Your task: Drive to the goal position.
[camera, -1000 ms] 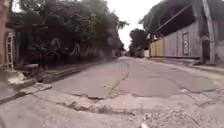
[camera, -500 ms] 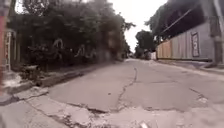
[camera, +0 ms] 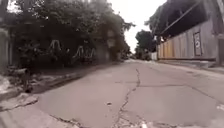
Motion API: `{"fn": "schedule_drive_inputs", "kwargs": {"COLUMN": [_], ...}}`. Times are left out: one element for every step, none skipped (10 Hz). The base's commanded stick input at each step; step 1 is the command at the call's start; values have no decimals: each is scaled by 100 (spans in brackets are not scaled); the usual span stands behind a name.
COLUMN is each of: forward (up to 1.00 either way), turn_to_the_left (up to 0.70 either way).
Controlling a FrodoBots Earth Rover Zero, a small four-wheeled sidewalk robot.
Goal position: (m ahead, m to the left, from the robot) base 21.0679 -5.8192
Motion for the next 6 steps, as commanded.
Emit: {"fn": "schedule_drive_inputs", "kwargs": {"forward": [70,70,70,70,70,70], "turn_to_the_left": [0,0,0,0,0,0]}}
